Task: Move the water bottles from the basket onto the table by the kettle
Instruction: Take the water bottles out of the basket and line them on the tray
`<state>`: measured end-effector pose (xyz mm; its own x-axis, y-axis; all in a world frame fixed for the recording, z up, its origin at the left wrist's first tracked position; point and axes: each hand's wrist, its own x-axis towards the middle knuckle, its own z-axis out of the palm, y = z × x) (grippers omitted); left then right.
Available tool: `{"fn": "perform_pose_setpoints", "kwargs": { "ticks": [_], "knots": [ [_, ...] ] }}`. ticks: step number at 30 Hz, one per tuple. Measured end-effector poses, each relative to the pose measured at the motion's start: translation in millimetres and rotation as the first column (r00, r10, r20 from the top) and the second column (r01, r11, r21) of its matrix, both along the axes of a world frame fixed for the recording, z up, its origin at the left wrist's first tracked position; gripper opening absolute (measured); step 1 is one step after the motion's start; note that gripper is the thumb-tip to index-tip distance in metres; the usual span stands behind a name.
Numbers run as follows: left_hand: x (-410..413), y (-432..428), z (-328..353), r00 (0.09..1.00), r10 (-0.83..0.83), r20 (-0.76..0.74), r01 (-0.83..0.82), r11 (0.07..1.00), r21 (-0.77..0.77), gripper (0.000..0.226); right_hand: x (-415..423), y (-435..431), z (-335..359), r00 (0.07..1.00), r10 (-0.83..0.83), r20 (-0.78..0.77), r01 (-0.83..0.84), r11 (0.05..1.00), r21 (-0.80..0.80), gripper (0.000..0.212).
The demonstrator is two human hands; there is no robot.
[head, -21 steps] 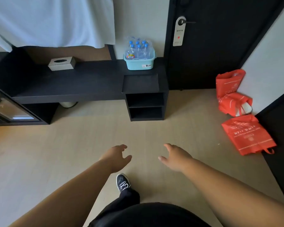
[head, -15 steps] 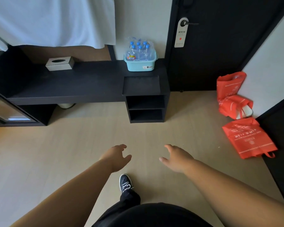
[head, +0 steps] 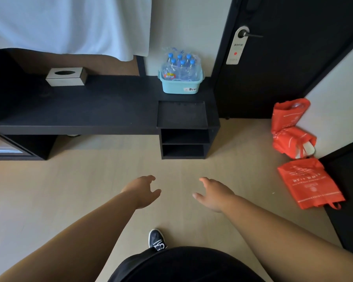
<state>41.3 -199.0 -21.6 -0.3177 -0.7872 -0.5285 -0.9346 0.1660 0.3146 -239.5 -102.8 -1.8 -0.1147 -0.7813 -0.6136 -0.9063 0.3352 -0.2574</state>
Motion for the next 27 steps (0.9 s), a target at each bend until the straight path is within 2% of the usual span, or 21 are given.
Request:
{"fn": "perform_pose_setpoints", "kwargs": {
  "ticks": [4,14,27],
  "knots": [
    [9,-39,-2,0.999,-0.037,0.015,0.037,0.999,0.004,0.073,9,-30,0,1.000,-0.023,-0.008,0.023,1.000,0.003,0.083],
    [1,-91,-8,0.998,-0.020,-0.055,0.022,0.999,0.038,0.070,22,-81,-11,0.999,-0.049,0.021,0.048,0.999,0.011,0.083],
    [-35,-165,-13,0.999,0.012,0.036,-0.014,0.999,0.042,0.071,-44,-166,-33,0.999,-0.024,0.022,0.023,0.999,0.031,0.083]
  ]
}}
